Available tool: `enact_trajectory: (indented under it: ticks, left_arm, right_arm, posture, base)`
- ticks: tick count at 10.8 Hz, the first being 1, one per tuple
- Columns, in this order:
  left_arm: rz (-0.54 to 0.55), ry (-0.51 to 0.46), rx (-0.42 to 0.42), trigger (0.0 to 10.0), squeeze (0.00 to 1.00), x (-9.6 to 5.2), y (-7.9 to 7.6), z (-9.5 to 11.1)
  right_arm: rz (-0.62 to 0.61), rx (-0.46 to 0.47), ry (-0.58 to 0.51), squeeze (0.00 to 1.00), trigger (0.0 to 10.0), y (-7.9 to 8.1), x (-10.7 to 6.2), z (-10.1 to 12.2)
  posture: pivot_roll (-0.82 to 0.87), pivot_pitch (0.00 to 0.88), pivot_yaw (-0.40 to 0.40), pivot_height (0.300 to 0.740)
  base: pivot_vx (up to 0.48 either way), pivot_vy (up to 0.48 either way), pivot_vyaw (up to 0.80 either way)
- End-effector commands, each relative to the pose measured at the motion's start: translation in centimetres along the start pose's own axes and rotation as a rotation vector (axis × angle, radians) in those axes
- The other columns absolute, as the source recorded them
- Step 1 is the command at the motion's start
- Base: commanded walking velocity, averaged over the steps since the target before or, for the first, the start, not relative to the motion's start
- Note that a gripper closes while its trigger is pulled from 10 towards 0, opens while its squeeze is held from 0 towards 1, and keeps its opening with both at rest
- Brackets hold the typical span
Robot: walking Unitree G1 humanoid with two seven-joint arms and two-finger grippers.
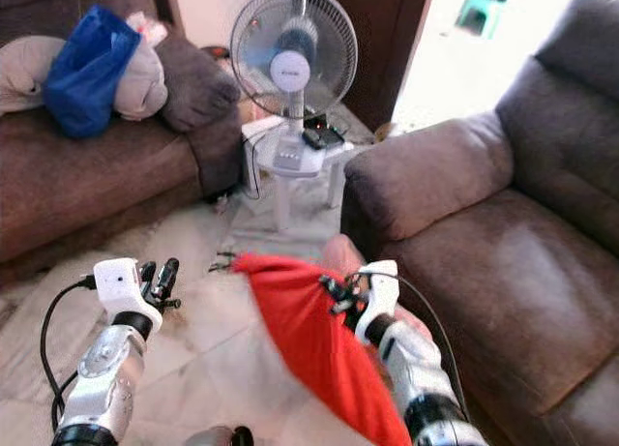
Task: Move the pillow to the sofa from floor
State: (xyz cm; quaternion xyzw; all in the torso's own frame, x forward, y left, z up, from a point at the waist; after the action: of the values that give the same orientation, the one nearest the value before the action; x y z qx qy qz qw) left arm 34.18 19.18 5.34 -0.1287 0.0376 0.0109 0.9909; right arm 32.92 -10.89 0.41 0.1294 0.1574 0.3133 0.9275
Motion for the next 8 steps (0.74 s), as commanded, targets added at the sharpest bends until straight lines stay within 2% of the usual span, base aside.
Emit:
enact_trajectory:
  ticks: [1,3,5,6,7,8]
  left_arm:
    - [-0.011,0.003,-0.004,10.0,0.00,0.1,-0.2,0.2]
    - [-0.039,0.036,0.001,10.0,0.00,0.0,-0.3,-0.3]
    - [-0.128,0.135,0.021,10.0,0.00,-0.7,-0.3,-1.9]
    - [-0.170,0.187,0.075,10.0,0.00,-1.2,0.3,-2.6]
    - [-0.202,0.255,0.180,10.0,0.57,-1.9,1.5,-3.5]
    - [-0.237,0.298,0.246,10.0,1.00,-2.5,2.6,-3.8]
  right_arm:
    - [0.066,-0.055,-0.116,0.00,10.0,0.7,0.5,3.6]
    - [0.143,-0.057,-0.094,0.00,10.0,1.7,0.1,3.0]
    - [0.209,-0.056,-0.067,0.00,10.0,2.5,-0.4,2.5]
    - [0.246,-0.057,-0.054,0.00,10.0,3.1,-0.7,2.3]
    - [0.292,-0.055,-0.033,0.00,10.0,3.7,-1.1,1.9]
    - [0.354,-0.059,-0.019,0.00,10.0,4.6,-1.6,1.6]
  posture:
    - [0.10,0.053,-0.055,0.740]
    - [0.10,0.054,-0.053,0.740]
    - [0.10,0.058,-0.050,0.740]
    - [0.10,0.058,-0.050,0.740]
    - [0.10,0.060,-0.050,0.740]
    - [0.11,0.062,-0.050,0.740]
  base:
    - [0.000,0.000,0.00]
    - [0.000,0.000,0.00]
    - [0.000,0.000,0.00]
    - [0.000,0.000,0.00]
    - [0.000,0.000,0.00]
    - [0.000,0.000,0.00]
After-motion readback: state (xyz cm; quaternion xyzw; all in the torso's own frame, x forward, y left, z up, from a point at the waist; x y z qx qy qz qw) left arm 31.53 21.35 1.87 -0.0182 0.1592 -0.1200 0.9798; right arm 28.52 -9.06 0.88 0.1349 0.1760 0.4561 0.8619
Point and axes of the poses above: a point about 5 cm out from each wrist's last joint towards the gripper, its own x axis pointing out of the wrist towards the gripper, its own z axis along the axis of the wrist's last joint, y = z × x, the point moved 6 cm from there along x, pointing out of the wrist towards the gripper, and after that the axes turned 6 degrees about -x, right-handed, at the moved point
